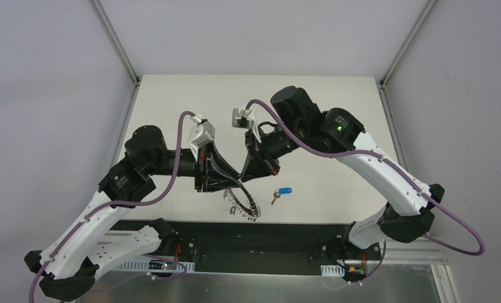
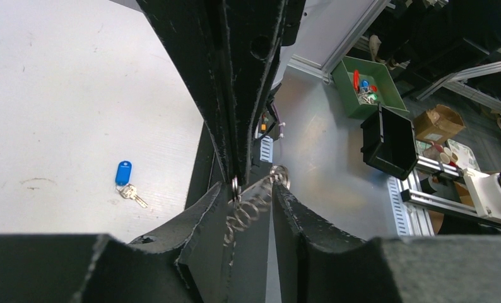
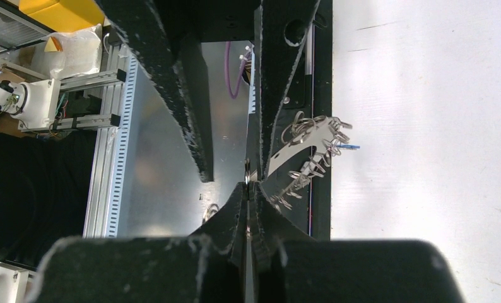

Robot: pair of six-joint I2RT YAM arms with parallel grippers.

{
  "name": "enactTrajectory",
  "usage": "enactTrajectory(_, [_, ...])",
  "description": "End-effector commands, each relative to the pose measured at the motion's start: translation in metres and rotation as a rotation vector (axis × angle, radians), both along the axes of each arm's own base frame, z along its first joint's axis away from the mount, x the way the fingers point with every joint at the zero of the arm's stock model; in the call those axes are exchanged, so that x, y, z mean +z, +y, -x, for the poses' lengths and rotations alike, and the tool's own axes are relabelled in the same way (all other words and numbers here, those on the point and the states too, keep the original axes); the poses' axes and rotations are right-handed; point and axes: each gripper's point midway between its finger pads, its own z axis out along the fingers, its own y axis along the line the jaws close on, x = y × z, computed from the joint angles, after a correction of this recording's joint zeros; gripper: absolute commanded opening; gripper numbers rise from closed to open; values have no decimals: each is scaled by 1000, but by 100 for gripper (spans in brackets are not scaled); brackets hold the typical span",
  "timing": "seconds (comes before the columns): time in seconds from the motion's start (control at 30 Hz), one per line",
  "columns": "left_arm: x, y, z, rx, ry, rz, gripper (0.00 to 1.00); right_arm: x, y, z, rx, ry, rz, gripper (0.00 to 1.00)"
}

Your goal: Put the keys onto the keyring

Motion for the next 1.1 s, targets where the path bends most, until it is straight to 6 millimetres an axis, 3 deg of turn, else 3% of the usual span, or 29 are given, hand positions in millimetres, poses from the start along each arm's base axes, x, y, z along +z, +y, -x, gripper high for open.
enactTrajectory(0.0, [17,-1,4,-36,-45,38,21,23,1,5,23,-32,-67,0])
enactTrajectory(0.1, [16,-2,4,-38,-47,34,0,25,2,7,31,-33,-74,0])
enactTrajectory(0.43, [17,3,-2,13,-116,45,0,30,-3,14,38,-48,-93,0])
enactTrajectory(0.63, [48,13,-2,87,-250,216,0,44,-7,13,-35,-93,-230,33])
enactTrajectory(0.73, [66,20,-2,131,-307,312,0,47,-10,9,-93,-121,-301,43])
enactTrajectory(1.07, [99,27,4,140,-363,528,0,69,-1,11,-119,-190,-577,44])
